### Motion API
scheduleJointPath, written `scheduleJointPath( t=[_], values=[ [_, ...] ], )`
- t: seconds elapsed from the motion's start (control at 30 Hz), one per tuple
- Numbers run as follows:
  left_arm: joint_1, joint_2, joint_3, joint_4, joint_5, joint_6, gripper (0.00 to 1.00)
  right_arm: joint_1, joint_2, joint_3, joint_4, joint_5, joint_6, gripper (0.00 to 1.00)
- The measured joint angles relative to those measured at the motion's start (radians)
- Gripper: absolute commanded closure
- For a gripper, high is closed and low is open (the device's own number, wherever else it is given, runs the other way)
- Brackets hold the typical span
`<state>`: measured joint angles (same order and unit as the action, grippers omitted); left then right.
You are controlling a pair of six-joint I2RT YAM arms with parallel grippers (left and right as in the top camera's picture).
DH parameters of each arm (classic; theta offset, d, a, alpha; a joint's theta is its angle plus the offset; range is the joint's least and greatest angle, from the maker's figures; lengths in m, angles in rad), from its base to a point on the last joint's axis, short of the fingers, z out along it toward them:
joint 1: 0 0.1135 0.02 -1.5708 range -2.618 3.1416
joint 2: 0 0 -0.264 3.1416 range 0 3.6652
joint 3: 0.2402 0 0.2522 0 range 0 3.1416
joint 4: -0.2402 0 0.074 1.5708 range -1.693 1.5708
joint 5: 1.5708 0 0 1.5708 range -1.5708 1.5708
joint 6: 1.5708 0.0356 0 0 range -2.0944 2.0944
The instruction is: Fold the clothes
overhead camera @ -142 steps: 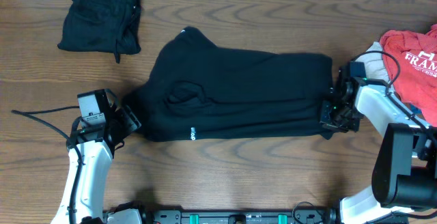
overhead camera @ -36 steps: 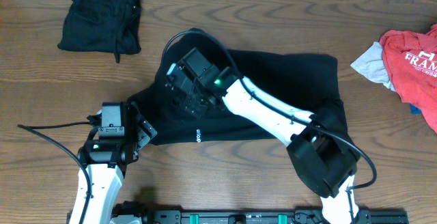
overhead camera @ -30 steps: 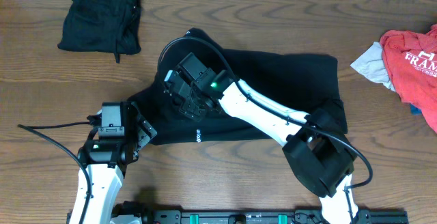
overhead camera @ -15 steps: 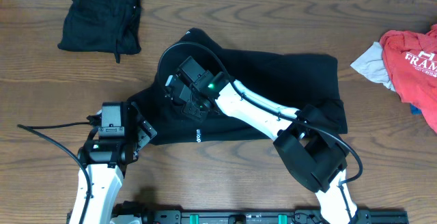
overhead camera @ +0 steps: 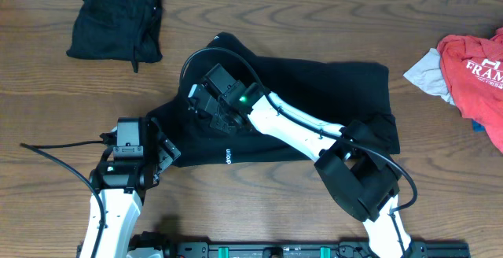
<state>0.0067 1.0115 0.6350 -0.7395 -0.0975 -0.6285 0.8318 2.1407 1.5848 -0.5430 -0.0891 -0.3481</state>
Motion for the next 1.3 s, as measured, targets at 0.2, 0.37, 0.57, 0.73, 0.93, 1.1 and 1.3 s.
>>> scheduleJointPath(
  t=[0.2, 0.37, 0.57, 0.73, 0.93, 1.1, 1.3],
  values=[
    [0.000, 0.000, 0.000, -0.002, 0.000, 0.000, 0.02, -0.003, 0.000, 0.000, 0.021, 0.028, 0.011, 0.98],
    [0.000, 0.000, 0.000, -0.002, 0.000, 0.000, 0.02, -0.022, 0.001, 0.000, 0.072, 0.045, 0.028, 0.99],
    [0.000, 0.000, 0.000, -0.008, 0.000, 0.000, 0.02, -0.074, 0.005, 0.000, 0.166, 0.097, 0.050, 0.99],
    [0.000, 0.000, 0.000, -0.009, 0.000, 0.000, 0.02, -0.112, 0.005, 0.000, 0.244, 0.145, 0.054, 0.93],
    [0.000, 0.000, 0.000, -0.011, 0.000, 0.000, 0.02, -0.130, 0.005, 0.000, 0.260, 0.157, 0.068, 0.55],
    [0.000, 0.000, 0.000, -0.012, 0.000, 0.000, 0.02, -0.110, 0.005, 0.000, 0.252, 0.159, 0.071, 0.41],
    [0.000, 0.000, 0.000, -0.012, 0.000, 0.000, 0.02, -0.061, 0.005, 0.002, 0.204, 0.161, 0.117, 0.41]
  ],
)
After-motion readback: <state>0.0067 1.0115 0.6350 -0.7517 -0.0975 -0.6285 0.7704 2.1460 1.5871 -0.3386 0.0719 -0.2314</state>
